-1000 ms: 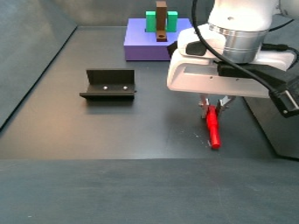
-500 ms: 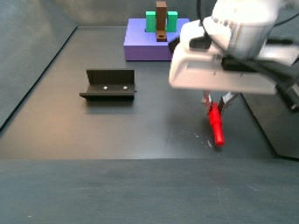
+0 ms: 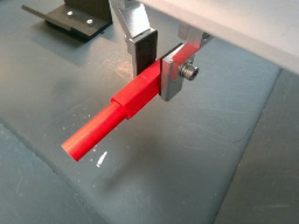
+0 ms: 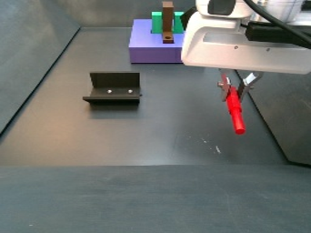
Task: Pick up the red object. Move up. Place the red object on the fixture. Regrasp the red object. Move to above the board. Insert the red object.
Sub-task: Place the red object on the fixture.
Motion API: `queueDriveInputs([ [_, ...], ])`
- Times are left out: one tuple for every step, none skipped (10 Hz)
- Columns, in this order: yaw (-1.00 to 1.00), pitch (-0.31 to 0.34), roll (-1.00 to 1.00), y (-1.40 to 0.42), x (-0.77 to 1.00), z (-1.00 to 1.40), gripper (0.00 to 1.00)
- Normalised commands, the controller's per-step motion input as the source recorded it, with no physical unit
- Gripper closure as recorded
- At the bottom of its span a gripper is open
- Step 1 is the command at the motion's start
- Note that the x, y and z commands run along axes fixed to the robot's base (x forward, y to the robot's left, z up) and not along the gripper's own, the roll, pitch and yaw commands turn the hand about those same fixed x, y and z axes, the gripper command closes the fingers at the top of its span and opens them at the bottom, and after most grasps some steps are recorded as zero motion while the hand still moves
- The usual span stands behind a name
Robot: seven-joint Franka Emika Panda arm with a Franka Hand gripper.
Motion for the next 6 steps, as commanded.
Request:
queueDriveInputs([
  [-0.22, 0.0, -1.0, 0.0, 0.61, 0.07, 1.0],
  [-0.07, 0.149, -1.0, -0.15, 0.8, 0.19, 1.0],
  [-0.06, 0.126, -1.0, -0.22, 0.79, 0.21, 1.0],
  [-0.03, 0.191, -1.0, -0.19, 0.8, 0.17, 1.0],
  [0.0, 0.246, -1.0, -0.2, 0.81, 0.12, 1.0],
  [-0.03, 0.226, -1.0, -0.18, 0.8, 0.09, 1.0],
])
